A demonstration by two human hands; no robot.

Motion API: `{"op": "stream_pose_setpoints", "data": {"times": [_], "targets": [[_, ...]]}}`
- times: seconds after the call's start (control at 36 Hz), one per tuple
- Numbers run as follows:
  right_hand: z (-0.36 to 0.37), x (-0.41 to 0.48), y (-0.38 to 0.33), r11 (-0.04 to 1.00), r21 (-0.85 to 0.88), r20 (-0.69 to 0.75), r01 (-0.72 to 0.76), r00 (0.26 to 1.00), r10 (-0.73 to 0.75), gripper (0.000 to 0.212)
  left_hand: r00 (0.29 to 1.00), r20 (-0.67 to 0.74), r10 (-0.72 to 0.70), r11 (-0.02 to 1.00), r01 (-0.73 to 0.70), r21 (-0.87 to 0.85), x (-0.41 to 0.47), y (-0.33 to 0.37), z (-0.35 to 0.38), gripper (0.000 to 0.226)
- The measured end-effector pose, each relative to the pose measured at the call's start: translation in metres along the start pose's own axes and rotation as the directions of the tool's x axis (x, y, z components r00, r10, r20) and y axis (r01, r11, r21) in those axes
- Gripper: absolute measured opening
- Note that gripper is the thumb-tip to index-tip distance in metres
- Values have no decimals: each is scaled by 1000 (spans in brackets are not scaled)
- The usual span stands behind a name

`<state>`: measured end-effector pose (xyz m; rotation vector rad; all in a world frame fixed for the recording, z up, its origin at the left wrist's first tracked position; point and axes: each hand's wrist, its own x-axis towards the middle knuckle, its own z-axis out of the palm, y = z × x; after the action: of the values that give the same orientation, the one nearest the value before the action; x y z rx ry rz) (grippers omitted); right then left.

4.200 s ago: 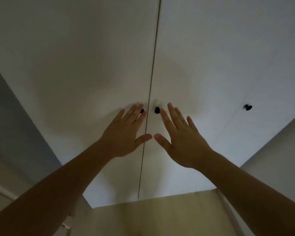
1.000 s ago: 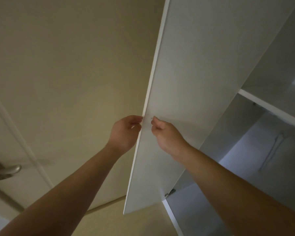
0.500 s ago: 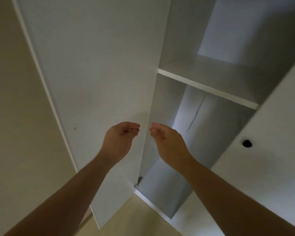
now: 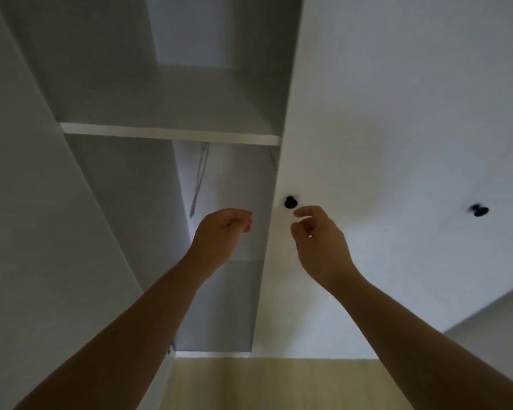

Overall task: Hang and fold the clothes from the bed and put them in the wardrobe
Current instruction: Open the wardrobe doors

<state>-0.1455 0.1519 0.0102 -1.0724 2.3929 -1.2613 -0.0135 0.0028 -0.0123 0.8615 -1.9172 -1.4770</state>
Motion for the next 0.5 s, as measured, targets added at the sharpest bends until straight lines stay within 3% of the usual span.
{"op": "stream_pose_setpoints", "data": {"times": [0.14,0.5], "targets": [[2,21,0,1000,25,-113,3,994,-1,34,996,79,48,998,-45,-49,22,0,13,19],[23,41,-1,992,-115,-115,41,992,-55,36,986,153,68,992,-50,-118,53,-5,29,26]]}}
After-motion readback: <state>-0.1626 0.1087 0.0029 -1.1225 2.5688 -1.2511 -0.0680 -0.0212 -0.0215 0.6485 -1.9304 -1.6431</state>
